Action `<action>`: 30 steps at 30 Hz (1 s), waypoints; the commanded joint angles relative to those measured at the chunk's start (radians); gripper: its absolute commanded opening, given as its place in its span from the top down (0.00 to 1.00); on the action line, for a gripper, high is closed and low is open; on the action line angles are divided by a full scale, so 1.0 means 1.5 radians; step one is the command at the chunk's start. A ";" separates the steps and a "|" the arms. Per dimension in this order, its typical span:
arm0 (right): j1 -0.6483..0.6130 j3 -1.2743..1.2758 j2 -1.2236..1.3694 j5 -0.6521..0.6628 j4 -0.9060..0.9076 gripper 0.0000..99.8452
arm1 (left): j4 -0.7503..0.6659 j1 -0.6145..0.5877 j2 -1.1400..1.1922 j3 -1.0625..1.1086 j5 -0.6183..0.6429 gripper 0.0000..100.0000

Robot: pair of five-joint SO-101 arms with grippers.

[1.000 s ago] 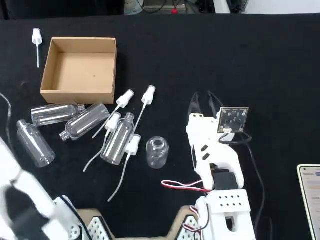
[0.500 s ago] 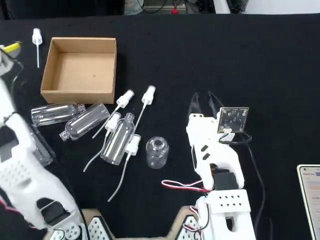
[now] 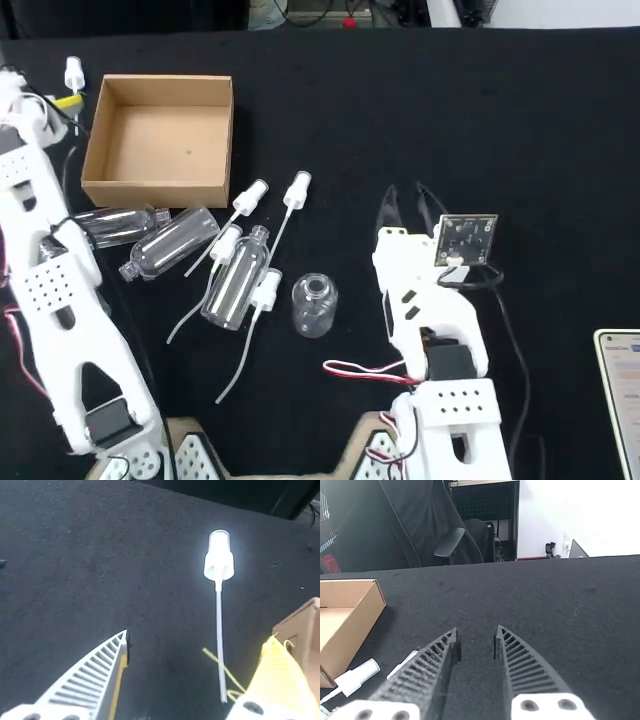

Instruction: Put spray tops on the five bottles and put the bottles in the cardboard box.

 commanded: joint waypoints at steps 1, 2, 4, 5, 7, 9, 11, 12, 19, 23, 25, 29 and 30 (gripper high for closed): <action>-0.007 -0.005 -0.015 0.006 -0.019 0.88 | 0.003 0.011 0.059 -0.156 0.001 0.61; -0.007 -0.006 -0.015 0.006 -0.019 0.88 | 0.003 0.012 0.074 -0.173 0.001 0.61; -0.007 -0.007 -0.015 0.006 -0.019 0.88 | 0.003 0.017 0.097 -0.200 -0.002 0.61; -0.007 -0.007 -0.015 0.006 -0.019 0.88 | 0.003 0.018 0.106 -0.208 -0.002 0.61; -0.007 -0.007 -0.015 0.006 -0.019 0.88 | -0.001 0.019 0.121 -0.218 -0.003 0.61; -0.008 -0.008 -0.015 0.006 -0.019 0.88 | -0.003 0.019 0.126 -0.220 -0.003 0.61; -0.008 -0.009 -0.015 0.006 -0.019 0.88 | -0.003 0.022 0.127 -0.220 -0.003 0.61; -0.008 -0.009 -0.015 0.006 -0.019 0.88 | -0.003 0.025 0.129 -0.220 -0.003 0.61; -0.008 -0.014 -0.015 0.006 -0.019 0.88 | -0.038 0.033 0.133 -0.189 -0.004 0.61; -0.008 -0.014 -0.015 0.006 -0.019 0.88 | -0.049 0.032 0.132 -0.162 -0.006 0.66; -0.008 -0.014 -0.015 0.006 -0.019 0.88 | -0.045 0.032 0.132 -0.163 -0.029 0.73; -0.008 -0.014 -0.015 0.006 -0.019 0.88 | -0.043 0.037 0.133 -0.162 -0.074 0.84; -0.008 -0.014 -0.015 0.006 -0.019 0.88 | -0.043 0.037 0.133 -0.162 -0.078 0.84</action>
